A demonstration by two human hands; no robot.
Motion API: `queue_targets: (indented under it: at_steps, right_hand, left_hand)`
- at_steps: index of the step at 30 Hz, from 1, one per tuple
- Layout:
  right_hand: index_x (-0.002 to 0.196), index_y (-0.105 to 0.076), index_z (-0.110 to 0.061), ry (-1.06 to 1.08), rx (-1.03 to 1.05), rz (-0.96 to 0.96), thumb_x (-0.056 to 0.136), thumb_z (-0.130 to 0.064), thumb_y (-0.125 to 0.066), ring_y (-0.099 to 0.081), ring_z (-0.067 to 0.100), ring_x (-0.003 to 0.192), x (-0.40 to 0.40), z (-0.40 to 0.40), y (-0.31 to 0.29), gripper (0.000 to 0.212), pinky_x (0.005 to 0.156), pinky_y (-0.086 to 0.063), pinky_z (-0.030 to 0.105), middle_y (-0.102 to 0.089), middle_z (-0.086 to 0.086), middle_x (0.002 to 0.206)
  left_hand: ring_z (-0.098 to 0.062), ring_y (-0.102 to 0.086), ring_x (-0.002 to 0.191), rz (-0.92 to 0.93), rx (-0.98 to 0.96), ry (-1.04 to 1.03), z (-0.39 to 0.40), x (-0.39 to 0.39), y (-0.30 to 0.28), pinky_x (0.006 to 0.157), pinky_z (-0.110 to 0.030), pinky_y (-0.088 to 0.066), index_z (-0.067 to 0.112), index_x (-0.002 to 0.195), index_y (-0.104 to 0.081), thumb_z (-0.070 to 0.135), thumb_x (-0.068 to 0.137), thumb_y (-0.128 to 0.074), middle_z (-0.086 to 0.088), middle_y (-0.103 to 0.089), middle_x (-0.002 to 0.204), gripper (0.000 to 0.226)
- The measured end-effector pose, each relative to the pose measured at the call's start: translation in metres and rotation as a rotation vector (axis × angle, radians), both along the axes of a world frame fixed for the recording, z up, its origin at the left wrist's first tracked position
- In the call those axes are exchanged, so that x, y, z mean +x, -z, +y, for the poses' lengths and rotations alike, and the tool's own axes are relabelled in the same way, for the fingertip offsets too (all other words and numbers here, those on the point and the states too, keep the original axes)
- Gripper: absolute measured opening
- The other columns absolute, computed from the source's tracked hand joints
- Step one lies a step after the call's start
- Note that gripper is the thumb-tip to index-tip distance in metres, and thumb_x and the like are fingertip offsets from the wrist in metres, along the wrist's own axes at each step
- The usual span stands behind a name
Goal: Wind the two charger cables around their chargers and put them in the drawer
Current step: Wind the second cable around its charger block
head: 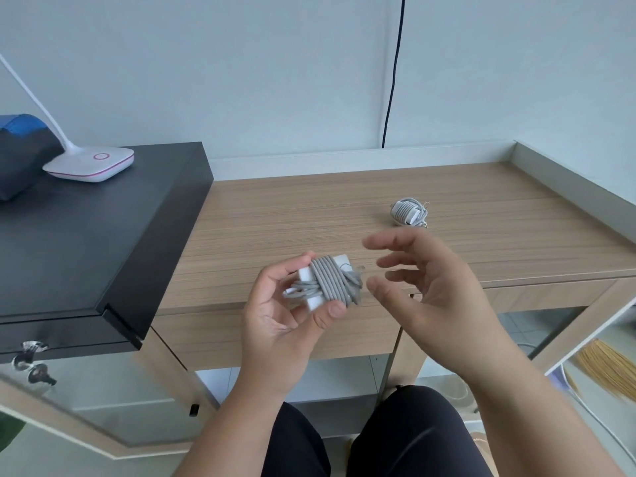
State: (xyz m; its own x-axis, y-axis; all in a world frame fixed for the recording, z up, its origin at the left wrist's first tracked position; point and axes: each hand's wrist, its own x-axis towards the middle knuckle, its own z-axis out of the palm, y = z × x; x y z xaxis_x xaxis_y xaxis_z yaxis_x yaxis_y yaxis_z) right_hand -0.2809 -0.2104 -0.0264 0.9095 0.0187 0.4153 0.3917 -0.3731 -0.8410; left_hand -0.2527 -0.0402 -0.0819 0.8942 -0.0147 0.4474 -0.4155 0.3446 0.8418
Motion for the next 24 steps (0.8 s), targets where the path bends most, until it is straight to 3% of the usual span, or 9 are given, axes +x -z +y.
queue_targets:
  at_steps: [4, 9, 14, 17, 20, 24]
  right_hand:
    - [0.099, -0.070, -0.037, 0.076, -0.234, -0.078, 0.077, -0.037, -0.071, -0.053, 0.009, 0.115, 0.002, 0.001, 0.012, 0.021, 0.089, -0.039, 0.018, -0.055, -0.017, 0.118]
    - [0.094, -0.076, -0.019, 0.029, -0.153, -0.229, 0.082, -0.016, -0.072, -0.062, 0.005, 0.090, 0.008, 0.002, 0.016, 0.013, 0.078, -0.039, 0.008, -0.066, -0.007, 0.093]
    - [0.093, -0.076, -0.013, 0.074, -0.169, -0.336, 0.083, -0.008, -0.069, -0.063, 0.008, 0.082, 0.010, 0.008, 0.020, 0.013, 0.071, -0.050, 0.021, -0.065, -0.002, 0.087]
    - [0.090, -0.077, -0.013, 0.119, -0.148, -0.352, 0.082, -0.007, -0.069, -0.063, 0.007, 0.077, 0.010, 0.010, 0.020, 0.012, 0.070, -0.048, 0.017, -0.065, -0.002, 0.084]
    - [0.090, -0.078, -0.019, 0.093, -0.080, -0.259, 0.081, -0.007, -0.073, -0.062, 0.007, 0.076, 0.010, 0.007, 0.019, 0.016, 0.070, -0.045, 0.013, -0.065, -0.005, 0.081]
    - [0.088, -0.078, -0.026, -0.097, 0.255, -0.007, 0.078, -0.017, -0.074, -0.066, 0.017, 0.083, 0.012, -0.006, 0.019, 0.014, 0.077, -0.053, 0.029, -0.070, 0.001, 0.085]
  left_hand:
    - [-0.013, -0.063, 0.113, 0.006, -0.029, -0.016, -0.001, 0.000, 0.000, 0.083, -0.027, -0.054, 0.030, 0.104, -0.066, 0.035, 0.061, -0.089, 0.004, -0.068, 0.119, 0.050]
    - [-0.015, -0.062, 0.114, 0.008, -0.017, -0.018, -0.002, -0.002, 0.000, 0.085, -0.027, -0.053, 0.029, 0.105, -0.066, 0.037, 0.061, -0.089, 0.003, -0.068, 0.119, 0.050]
    - [-0.014, -0.064, 0.110, -0.002, 0.021, -0.025, -0.001, -0.003, -0.004, 0.082, -0.028, -0.055, 0.026, 0.105, -0.065, 0.031, 0.061, -0.088, 0.004, -0.069, 0.116, 0.050]
    - [-0.013, -0.065, 0.109, -0.018, 0.043, -0.014, -0.003, -0.004, -0.005, 0.080, -0.029, -0.057, 0.018, 0.107, -0.061, 0.023, 0.063, -0.085, 0.005, -0.069, 0.117, 0.051]
    - [-0.013, -0.065, 0.109, -0.014, 0.047, -0.014, -0.005, -0.003, -0.006, 0.080, -0.029, -0.057, 0.019, 0.106, -0.062, 0.024, 0.062, -0.086, 0.004, -0.068, 0.119, 0.050]
    - [-0.013, -0.064, 0.110, 0.014, 0.002, -0.017, -0.009, -0.003, -0.004, 0.082, -0.027, -0.055, 0.024, 0.105, -0.064, 0.031, 0.060, -0.089, 0.004, -0.069, 0.117, 0.052]
